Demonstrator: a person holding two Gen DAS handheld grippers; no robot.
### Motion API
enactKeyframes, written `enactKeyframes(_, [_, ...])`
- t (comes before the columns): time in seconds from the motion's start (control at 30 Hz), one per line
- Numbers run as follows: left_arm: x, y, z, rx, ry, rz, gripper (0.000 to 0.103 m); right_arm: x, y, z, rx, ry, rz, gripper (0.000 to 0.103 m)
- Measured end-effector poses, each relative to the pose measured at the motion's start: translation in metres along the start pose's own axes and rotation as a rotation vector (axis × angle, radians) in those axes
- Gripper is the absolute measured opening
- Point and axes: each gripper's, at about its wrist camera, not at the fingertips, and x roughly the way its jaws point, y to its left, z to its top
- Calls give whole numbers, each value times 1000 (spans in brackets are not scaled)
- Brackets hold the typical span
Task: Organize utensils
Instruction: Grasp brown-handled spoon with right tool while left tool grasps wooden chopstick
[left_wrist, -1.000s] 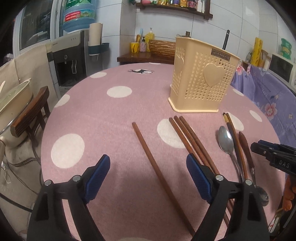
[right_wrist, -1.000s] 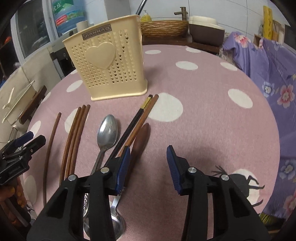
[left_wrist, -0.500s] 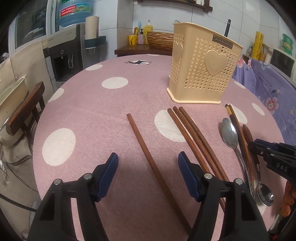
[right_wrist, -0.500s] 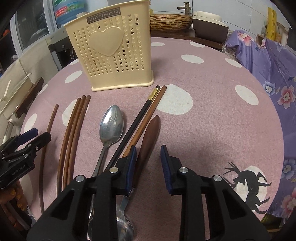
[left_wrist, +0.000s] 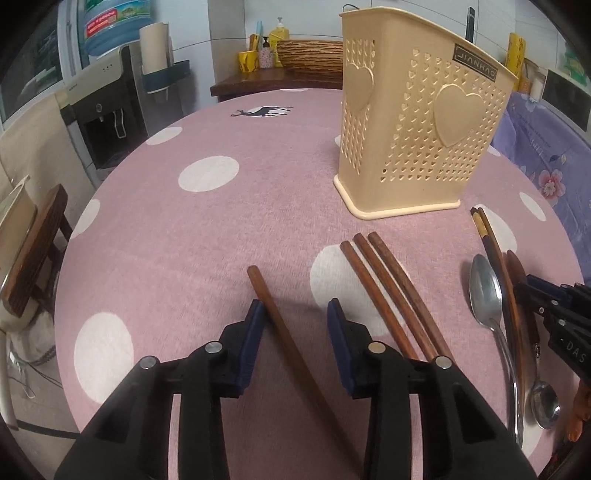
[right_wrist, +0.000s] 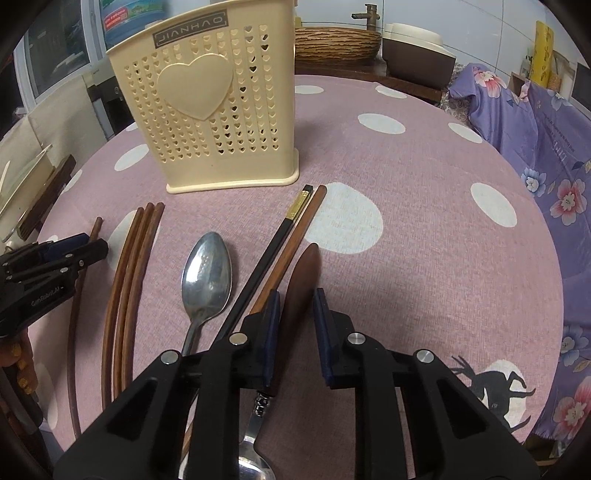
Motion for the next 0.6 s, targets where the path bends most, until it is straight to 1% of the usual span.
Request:
enactKeyframes(0.13, [4,3,7,-11,10,-8,29,4,-1,6,10,5,0,18])
enactKeyframes(0.2, [5,3,8,-11,11,-3,25,6,-2,9,14,6,0,18])
enactKeyframes(0.33, [6,1,9,-11,8,10,22,8,-1,11,14,4,-3,18])
enactKeyframes(0.47, [6,-2,9,-15,2,11,14,8,-2,11,23,2,2,17])
enactKeyframes(0.6, [7,-6,10,-21,0,1,12,8,-4,11,30,-3,5,16])
